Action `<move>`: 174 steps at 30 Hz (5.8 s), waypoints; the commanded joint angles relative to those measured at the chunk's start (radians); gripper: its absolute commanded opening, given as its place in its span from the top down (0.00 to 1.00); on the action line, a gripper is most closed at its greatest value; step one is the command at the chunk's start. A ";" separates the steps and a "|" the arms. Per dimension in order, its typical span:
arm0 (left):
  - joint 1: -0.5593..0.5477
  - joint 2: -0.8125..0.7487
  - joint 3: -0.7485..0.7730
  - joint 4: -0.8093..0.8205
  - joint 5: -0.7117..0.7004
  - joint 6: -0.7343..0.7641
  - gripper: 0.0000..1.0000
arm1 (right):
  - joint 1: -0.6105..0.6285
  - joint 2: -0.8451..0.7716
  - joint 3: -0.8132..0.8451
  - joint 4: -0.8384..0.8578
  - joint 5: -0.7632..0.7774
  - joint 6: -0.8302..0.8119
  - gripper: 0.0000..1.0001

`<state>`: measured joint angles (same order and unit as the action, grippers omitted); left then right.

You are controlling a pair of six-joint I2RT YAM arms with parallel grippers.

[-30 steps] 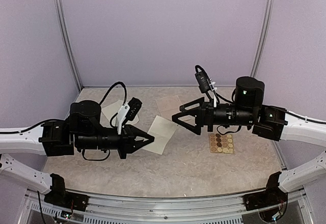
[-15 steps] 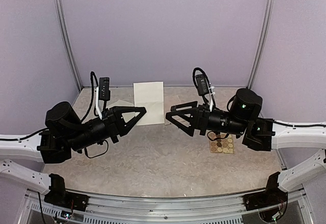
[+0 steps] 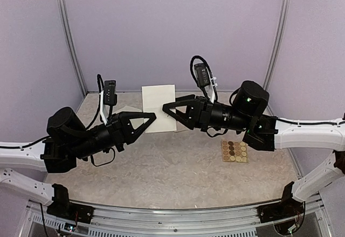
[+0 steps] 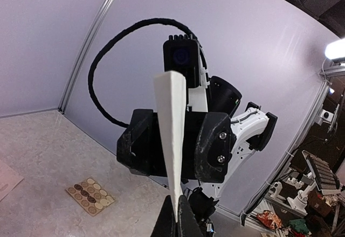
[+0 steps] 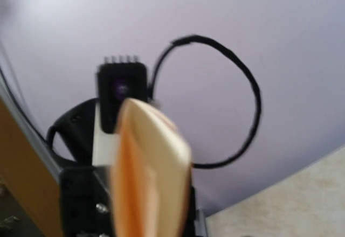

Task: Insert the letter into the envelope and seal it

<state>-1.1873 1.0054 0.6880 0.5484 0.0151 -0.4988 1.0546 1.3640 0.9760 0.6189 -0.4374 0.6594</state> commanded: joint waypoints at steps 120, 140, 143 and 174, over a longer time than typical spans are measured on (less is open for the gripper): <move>0.671 1.332 1.066 -1.041 -0.491 -0.186 0.87 | -0.164 -0.181 -0.124 -0.554 0.298 -0.147 1.00; 0.412 0.865 0.531 -0.829 -0.395 -0.355 1.00 | -0.161 -0.288 -0.181 -0.595 0.344 -0.101 1.00; 0.314 0.805 0.442 -0.802 -0.419 -0.435 1.00 | -0.162 -0.311 -0.192 -0.613 0.365 -0.089 1.00; 0.000 0.470 0.180 -0.701 -0.408 -0.531 0.32 | -0.044 -0.254 -0.233 -0.706 0.454 0.137 1.00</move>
<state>-1.2663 1.5467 0.9676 -0.1196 -0.4374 -1.0924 0.9722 1.0428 0.7376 -0.0994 -0.0177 0.7261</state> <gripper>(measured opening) 0.678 0.003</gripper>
